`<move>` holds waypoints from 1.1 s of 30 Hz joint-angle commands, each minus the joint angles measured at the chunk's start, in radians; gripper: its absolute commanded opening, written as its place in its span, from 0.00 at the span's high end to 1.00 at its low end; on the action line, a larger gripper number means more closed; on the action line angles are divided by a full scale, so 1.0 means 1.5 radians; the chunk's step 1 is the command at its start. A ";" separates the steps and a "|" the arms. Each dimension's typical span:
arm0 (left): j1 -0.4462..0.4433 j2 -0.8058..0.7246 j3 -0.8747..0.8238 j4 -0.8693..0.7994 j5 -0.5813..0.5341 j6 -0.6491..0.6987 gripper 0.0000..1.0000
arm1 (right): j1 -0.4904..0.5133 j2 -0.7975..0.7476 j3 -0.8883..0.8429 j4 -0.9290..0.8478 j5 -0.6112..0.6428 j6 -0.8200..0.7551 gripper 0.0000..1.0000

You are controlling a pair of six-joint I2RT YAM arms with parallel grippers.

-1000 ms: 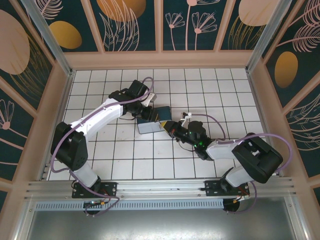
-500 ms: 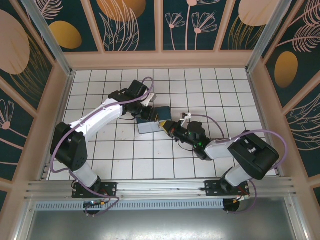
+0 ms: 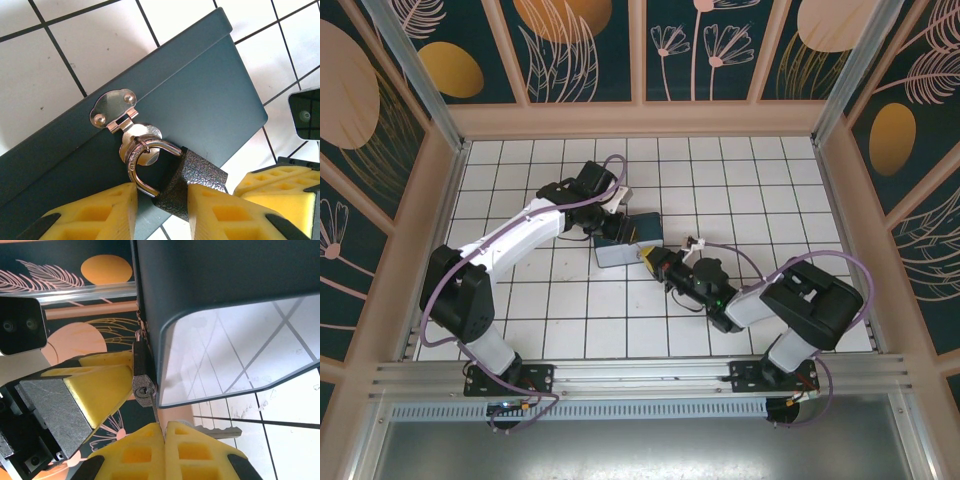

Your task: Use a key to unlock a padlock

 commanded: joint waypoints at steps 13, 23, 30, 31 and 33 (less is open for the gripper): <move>-0.004 0.022 -0.020 -0.038 -0.015 -0.010 0.68 | 0.024 0.000 0.002 0.027 0.075 0.018 1.00; -0.003 0.017 -0.023 -0.034 -0.017 -0.015 0.68 | 0.032 0.008 0.016 0.027 0.082 0.016 1.00; -0.003 0.015 -0.029 -0.031 -0.017 -0.014 0.68 | 0.030 0.009 0.028 0.016 0.075 0.007 1.00; -0.003 0.015 -0.028 -0.031 -0.016 -0.014 0.68 | 0.030 0.010 0.032 0.011 0.072 0.004 1.00; -0.004 0.014 -0.028 -0.031 -0.016 -0.014 0.68 | 0.030 0.008 0.034 0.005 0.071 0.005 1.00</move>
